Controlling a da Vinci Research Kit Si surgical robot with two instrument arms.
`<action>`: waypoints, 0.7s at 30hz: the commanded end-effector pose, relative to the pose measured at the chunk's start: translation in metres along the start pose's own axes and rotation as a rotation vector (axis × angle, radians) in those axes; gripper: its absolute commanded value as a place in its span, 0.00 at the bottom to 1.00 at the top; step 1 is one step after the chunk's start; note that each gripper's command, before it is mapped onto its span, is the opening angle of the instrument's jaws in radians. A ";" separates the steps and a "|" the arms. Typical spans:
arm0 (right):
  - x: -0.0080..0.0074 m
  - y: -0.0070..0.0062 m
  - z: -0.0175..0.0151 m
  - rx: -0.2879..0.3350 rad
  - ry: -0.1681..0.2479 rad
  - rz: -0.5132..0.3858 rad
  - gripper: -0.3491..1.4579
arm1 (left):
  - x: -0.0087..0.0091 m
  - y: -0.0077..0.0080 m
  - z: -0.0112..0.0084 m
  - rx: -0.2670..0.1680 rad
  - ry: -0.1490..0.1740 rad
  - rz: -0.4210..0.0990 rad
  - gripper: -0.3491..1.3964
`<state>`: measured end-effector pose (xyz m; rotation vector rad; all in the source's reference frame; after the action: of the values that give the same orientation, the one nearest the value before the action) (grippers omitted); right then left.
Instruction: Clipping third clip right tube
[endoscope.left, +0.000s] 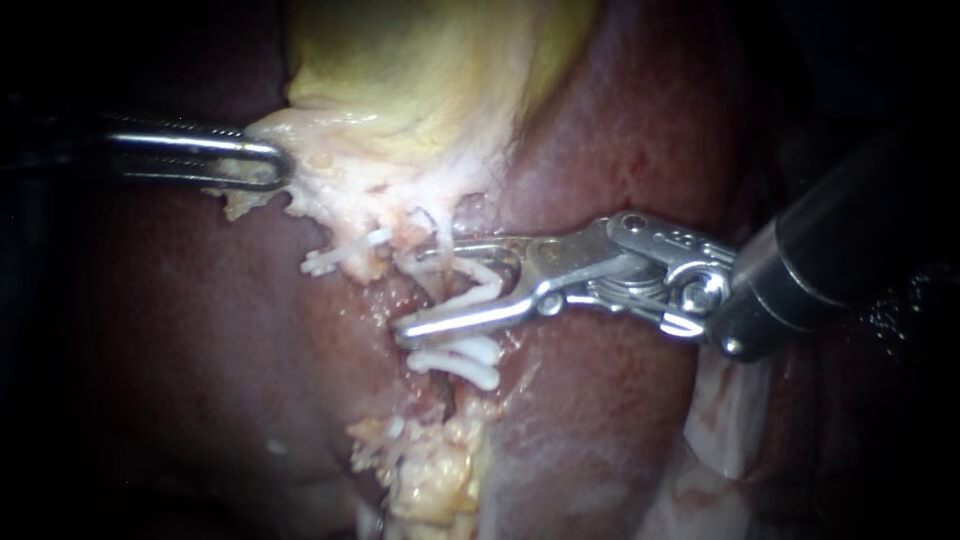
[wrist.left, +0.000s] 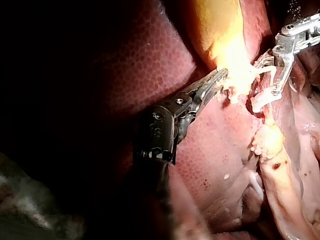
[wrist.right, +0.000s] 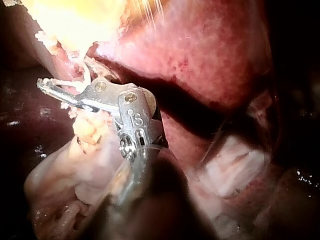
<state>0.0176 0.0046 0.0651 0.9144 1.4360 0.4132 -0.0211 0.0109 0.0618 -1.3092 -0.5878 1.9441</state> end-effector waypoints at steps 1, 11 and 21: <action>0.0002 -0.0004 0.0001 0.009 -0.003 0.008 0.44 | 0.0000 0.0000 0.0000 0.000 0.000 0.000 0.00; 0.0019 -0.0023 0.0005 0.059 -0.008 0.037 0.42 | 0.0000 -0.0002 0.0000 0.000 0.000 0.000 0.00; 0.0021 -0.0022 0.0004 0.057 -0.008 0.145 0.32 | -0.0001 -0.0002 0.0000 0.000 0.000 0.000 0.00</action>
<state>0.0177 0.0047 0.0620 1.0709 1.3839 0.4814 -0.0211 0.0110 0.0620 -1.3093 -0.5883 1.9439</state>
